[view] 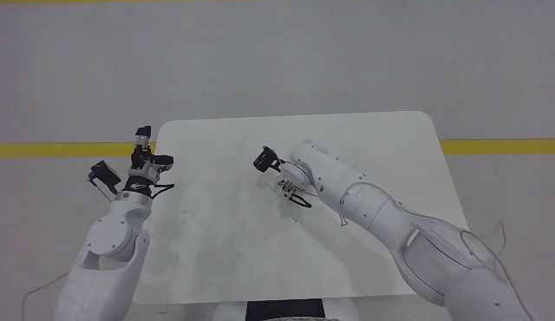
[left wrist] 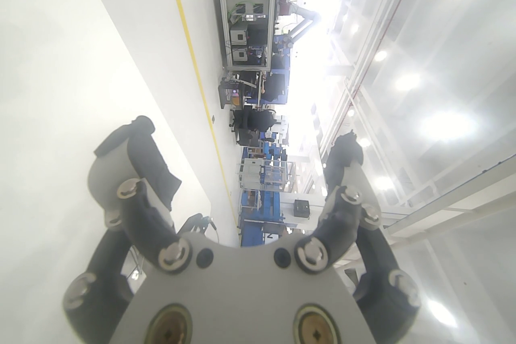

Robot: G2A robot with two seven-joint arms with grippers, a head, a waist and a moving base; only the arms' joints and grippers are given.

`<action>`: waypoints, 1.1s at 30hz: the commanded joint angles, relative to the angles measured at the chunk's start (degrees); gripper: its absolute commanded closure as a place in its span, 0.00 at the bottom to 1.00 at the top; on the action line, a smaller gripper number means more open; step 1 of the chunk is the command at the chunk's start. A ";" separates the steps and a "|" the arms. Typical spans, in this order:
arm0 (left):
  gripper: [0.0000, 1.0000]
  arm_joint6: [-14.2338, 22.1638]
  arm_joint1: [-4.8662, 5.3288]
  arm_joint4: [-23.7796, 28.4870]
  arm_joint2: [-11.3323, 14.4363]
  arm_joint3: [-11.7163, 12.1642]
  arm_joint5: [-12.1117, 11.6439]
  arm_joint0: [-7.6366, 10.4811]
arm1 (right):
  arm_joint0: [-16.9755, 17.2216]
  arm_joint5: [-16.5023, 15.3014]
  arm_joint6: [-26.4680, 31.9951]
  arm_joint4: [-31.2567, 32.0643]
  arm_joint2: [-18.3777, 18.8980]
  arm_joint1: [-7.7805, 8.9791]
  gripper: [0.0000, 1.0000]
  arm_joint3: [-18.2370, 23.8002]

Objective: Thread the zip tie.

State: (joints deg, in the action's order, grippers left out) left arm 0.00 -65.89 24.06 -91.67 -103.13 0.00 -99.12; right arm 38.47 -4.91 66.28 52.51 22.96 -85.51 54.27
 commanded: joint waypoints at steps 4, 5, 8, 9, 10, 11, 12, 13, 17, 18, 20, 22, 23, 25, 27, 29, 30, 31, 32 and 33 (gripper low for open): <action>0.00 0.00 0.00 0.00 0.00 0.00 0.00 0.00 | -0.26 -0.56 0.25 0.06 -0.05 -0.94 0.87 -1.85; 0.00 0.00 0.00 0.00 0.00 0.00 0.00 0.00 | -0.32 -0.69 0.36 0.01 -0.04 -1.12 0.86 -2.17; 0.00 0.00 0.00 0.00 0.00 0.00 0.00 0.00 | -0.52 -1.10 0.52 -0.05 0.04 -1.66 0.86 -3.21; 0.00 0.00 0.00 0.00 0.00 0.00 0.00 0.00 | -0.59 -1.23 0.55 -0.06 0.08 -1.86 0.86 -3.58; 0.00 0.00 0.00 0.00 0.00 0.00 0.00 0.00 | -0.63 -1.33 0.59 -0.04 0.10 -2.00 0.87 -3.85; 0.00 0.00 0.00 0.00 0.00 0.00 0.00 0.00 | -0.68 -1.42 0.61 -0.01 0.13 -2.15 0.89 -4.10; 0.00 0.00 0.00 0.00 0.00 0.00 0.00 0.00 | -0.71 -1.51 0.63 0.03 0.15 -2.28 0.90 -4.36; 0.00 0.00 0.00 0.00 0.00 0.00 0.00 0.00 | -0.76 -1.63 0.65 0.09 0.19 -2.46 0.92 -4.68; 0.00 0.00 0.00 0.00 0.00 0.00 0.00 0.00 | -0.88 -1.87 0.62 0.31 0.39 -2.97 1.00 -5.62; 0.00 0.00 0.00 0.00 0.00 0.00 0.00 0.00 | -0.92 -1.93 0.63 0.37 0.46 -3.06 1.00 -5.78; 0.00 0.00 0.00 0.00 0.00 0.00 0.00 0.00 | -1.01 -2.01 0.77 0.51 0.66 -3.24 1.00 -6.02; 0.00 0.00 0.00 0.00 0.00 0.00 0.00 0.00 | -1.08 -2.03 0.97 0.62 0.93 -3.33 1.00 -6.04; 0.00 0.00 0.00 0.00 0.00 0.00 0.00 0.00 | -1.08 -2.05 1.09 0.74 1.11 -3.35 1.00 -6.00; 0.00 0.00 0.00 0.00 0.00 0.00 0.00 0.00 | -1.10 -2.09 1.35 0.90 1.47 -3.31 1.00 -5.77; 0.00 0.00 0.00 0.00 0.00 0.00 0.00 0.00 | -1.04 -2.20 1.73 1.07 1.99 -3.17 1.00 -5.21; 0.00 0.00 0.00 0.00 0.00 0.00 0.00 0.00 | -0.98 -2.44 2.09 1.25 2.54 -2.95 1.00 -4.47; 0.00 0.00 0.00 0.00 0.00 0.00 0.00 0.00 | -0.87 -2.68 2.33 1.36 2.93 -2.75 1.00 -3.86; 0.00 0.00 0.00 0.00 0.00 0.00 0.00 0.00 | -0.75 -2.90 2.57 1.36 3.27 -2.58 1.00 -3.38; 0.00 0.00 0.00 0.00 0.00 0.00 0.00 0.00 | -0.61 -3.14 2.88 1.42 3.60 -2.39 1.00 -2.88; 0.00 0.00 0.00 0.00 0.00 0.00 0.00 0.00 | -0.39 -3.38 3.29 1.60 4.01 -2.12 1.00 -2.19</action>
State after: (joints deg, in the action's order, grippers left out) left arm 0.00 -65.89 24.06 -91.67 -103.13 0.00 -99.12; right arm 37.91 -8.10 69.23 53.99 26.63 -87.85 51.53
